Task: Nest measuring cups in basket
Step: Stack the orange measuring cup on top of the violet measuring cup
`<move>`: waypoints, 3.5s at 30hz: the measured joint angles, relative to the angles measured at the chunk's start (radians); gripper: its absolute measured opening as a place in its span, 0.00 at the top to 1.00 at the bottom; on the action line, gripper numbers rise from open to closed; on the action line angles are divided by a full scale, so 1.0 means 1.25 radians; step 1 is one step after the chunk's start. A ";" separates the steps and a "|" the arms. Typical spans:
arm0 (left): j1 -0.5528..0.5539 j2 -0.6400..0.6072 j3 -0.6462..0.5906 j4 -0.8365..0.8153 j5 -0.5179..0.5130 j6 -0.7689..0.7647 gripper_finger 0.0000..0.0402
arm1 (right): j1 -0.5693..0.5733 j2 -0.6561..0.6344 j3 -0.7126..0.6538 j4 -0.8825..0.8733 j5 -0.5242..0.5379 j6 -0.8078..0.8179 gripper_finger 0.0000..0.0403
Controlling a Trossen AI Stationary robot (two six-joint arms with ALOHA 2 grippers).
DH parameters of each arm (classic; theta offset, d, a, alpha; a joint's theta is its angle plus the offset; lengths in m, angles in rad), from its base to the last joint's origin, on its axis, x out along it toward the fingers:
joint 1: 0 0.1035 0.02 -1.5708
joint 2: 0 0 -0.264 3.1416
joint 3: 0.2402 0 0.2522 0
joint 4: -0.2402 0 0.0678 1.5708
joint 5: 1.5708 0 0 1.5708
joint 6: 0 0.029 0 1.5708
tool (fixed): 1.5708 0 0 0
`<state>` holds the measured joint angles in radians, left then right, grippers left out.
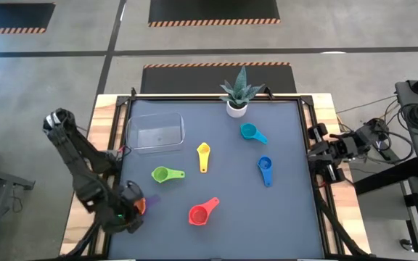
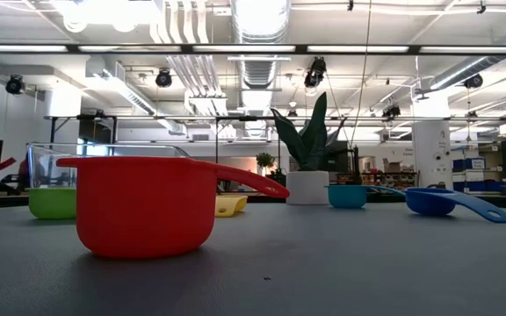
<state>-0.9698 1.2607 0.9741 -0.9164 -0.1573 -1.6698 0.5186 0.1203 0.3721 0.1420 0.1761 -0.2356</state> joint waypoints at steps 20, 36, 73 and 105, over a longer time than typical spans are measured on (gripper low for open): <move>0.005 0.169 0.015 -0.140 0.303 -0.098 0.90 | 0.000 0.011 0.000 0.005 0.028 -0.011 0.98; -0.014 0.194 0.058 -0.314 0.308 -0.053 0.91 | 0.000 0.011 0.000 0.005 0.028 -0.015 0.98; 0.002 0.301 0.060 -0.084 0.204 -0.020 0.91 | 0.000 0.011 0.000 0.006 0.028 -0.016 0.98; 0.119 0.181 0.194 -0.340 -0.378 0.357 0.91 | -0.066 0.554 0.214 0.025 0.195 0.164 0.98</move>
<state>-0.8214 1.4876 1.2164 -1.3417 -0.6304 -1.2231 0.4360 0.8122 0.6392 0.1730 0.4203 -0.0310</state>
